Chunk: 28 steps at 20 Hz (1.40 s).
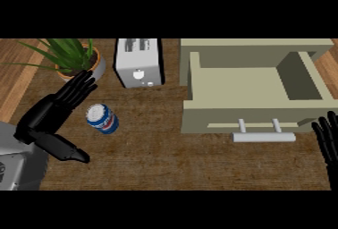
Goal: Pick up the can, place it into the drawer and close the drawer
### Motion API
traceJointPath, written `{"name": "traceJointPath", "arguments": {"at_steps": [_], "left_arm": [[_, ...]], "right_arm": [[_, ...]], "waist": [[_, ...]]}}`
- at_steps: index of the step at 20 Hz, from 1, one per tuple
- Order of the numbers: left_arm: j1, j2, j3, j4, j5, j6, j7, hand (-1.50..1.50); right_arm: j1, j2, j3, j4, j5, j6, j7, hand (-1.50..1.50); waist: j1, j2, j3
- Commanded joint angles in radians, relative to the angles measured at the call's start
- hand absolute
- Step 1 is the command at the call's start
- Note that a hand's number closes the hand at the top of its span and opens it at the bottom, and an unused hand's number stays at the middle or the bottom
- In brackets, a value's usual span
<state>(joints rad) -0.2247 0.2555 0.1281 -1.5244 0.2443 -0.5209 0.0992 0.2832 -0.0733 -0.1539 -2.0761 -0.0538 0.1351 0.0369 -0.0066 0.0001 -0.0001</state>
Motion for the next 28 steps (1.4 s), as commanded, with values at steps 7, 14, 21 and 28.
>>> {"name": "traceJointPath", "arguments": {"at_steps": [7, 14, 21, 28], "left_arm": [[-0.031, -0.04, -0.007, 0.252, -0.171, 0.016, -0.235, -1.5], [-0.005, 0.016, 0.032, 0.333, -0.198, -0.026, -0.337, -1.5], [-0.145, 0.055, 0.044, 0.612, -0.284, -0.023, -0.481, -1.5], [-0.168, 0.122, 0.055, 0.837, -0.363, -0.047, -0.71, -1.5]], "right_arm": [[-0.056, -0.019, -0.049, 0.038, -0.013, 0.029, 0.014, -1.5], [-0.062, -0.028, -0.091, 0.042, -0.053, 0.067, 0.024, -1.5], [-0.078, 0.032, -0.054, 0.099, 0.024, 0.028, -0.06, -1.5], [-0.08, 0.0, -0.076, -0.006, -0.026, 0.048, 0.065, -1.5]], "waist": [[0.0, 0.001, 0.0], [0.003, 0.0, 0.0], [-0.002, 0.002, 0.0], [-0.006, 0.002, -0.001]]}}
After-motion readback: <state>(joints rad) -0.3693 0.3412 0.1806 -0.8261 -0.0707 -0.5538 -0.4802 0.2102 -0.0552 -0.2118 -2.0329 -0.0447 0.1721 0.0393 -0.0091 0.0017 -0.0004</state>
